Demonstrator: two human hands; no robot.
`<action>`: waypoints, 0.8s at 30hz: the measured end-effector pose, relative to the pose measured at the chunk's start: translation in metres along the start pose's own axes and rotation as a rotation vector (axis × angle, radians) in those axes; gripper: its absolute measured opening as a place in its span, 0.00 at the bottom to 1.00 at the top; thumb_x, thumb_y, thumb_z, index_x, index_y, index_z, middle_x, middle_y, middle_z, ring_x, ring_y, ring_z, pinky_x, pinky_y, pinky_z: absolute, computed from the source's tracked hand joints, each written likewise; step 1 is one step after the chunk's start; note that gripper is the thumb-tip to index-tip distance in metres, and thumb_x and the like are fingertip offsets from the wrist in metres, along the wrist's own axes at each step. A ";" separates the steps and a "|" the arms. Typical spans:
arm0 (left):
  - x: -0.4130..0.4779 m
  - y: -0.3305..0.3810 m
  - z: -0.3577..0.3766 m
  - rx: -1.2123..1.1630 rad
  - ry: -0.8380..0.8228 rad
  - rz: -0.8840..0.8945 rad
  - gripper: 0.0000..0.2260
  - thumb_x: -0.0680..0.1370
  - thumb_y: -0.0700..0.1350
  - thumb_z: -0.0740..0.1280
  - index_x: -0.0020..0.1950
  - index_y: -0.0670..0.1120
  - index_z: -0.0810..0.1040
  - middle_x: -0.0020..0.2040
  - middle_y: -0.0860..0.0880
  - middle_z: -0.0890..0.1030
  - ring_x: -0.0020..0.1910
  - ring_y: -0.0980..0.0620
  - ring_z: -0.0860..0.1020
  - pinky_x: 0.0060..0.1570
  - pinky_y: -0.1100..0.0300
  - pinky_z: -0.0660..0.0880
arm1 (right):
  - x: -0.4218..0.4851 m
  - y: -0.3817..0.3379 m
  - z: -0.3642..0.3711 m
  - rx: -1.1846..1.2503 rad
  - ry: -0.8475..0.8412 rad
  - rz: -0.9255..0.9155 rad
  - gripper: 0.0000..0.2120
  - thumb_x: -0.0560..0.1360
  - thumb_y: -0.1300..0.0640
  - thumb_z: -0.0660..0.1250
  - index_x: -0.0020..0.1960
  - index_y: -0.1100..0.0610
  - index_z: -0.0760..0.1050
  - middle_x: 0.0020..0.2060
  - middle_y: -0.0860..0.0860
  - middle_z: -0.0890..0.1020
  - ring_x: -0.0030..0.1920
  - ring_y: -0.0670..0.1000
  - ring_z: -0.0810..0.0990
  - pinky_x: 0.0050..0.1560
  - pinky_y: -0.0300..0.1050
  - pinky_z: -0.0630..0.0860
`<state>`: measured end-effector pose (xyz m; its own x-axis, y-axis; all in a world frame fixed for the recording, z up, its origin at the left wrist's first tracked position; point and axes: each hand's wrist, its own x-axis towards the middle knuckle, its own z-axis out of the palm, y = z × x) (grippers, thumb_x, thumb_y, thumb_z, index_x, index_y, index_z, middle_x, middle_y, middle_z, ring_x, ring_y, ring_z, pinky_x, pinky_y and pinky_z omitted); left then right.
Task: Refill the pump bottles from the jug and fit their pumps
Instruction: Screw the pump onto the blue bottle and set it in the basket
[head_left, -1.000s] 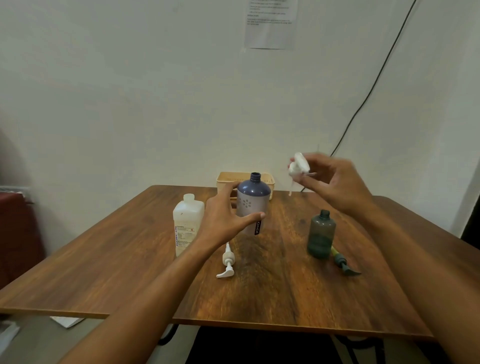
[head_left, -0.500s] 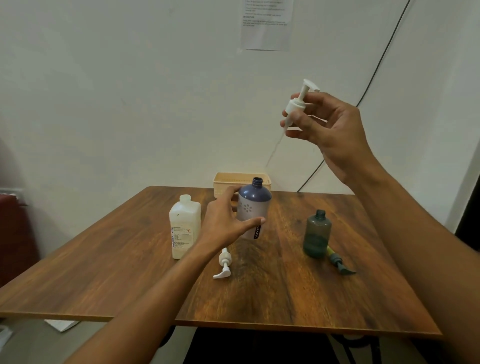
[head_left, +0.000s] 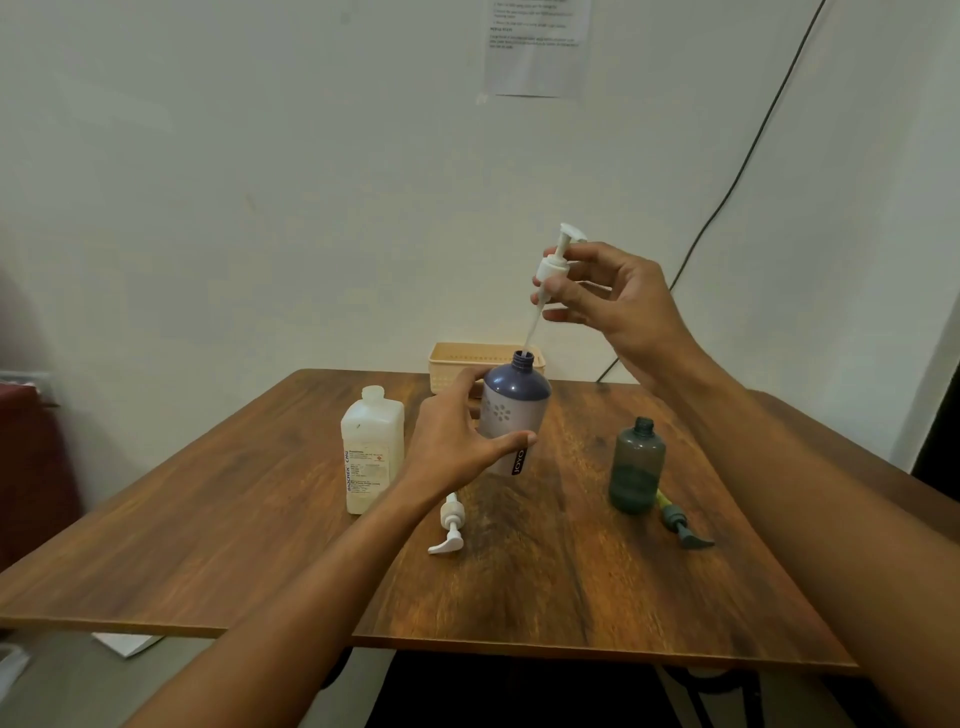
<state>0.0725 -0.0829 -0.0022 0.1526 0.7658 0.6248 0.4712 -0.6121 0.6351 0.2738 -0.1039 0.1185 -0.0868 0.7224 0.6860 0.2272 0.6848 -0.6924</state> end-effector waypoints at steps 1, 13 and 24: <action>0.000 0.000 0.000 0.000 0.000 -0.003 0.42 0.66 0.61 0.81 0.75 0.50 0.70 0.67 0.49 0.80 0.60 0.52 0.80 0.57 0.57 0.81 | -0.001 0.004 0.002 -0.007 -0.016 0.010 0.19 0.79 0.57 0.76 0.68 0.59 0.80 0.56 0.56 0.88 0.55 0.55 0.89 0.55 0.51 0.86; -0.001 0.000 -0.003 0.026 0.014 -0.001 0.41 0.66 0.61 0.81 0.75 0.50 0.70 0.67 0.49 0.81 0.58 0.51 0.82 0.56 0.51 0.83 | -0.013 0.040 0.014 -0.136 -0.130 0.114 0.20 0.78 0.52 0.77 0.68 0.51 0.80 0.58 0.49 0.89 0.59 0.48 0.87 0.59 0.49 0.85; 0.001 0.000 -0.001 0.026 0.025 0.022 0.42 0.66 0.63 0.81 0.75 0.50 0.70 0.67 0.49 0.81 0.58 0.52 0.81 0.56 0.51 0.83 | -0.013 0.052 0.013 -0.191 -0.125 0.143 0.23 0.76 0.49 0.78 0.70 0.52 0.80 0.57 0.43 0.89 0.60 0.43 0.86 0.64 0.46 0.83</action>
<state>0.0717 -0.0824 -0.0009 0.1415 0.7470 0.6496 0.4901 -0.6230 0.6097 0.2743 -0.0767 0.0704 -0.1572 0.8250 0.5429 0.4240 0.5529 -0.7174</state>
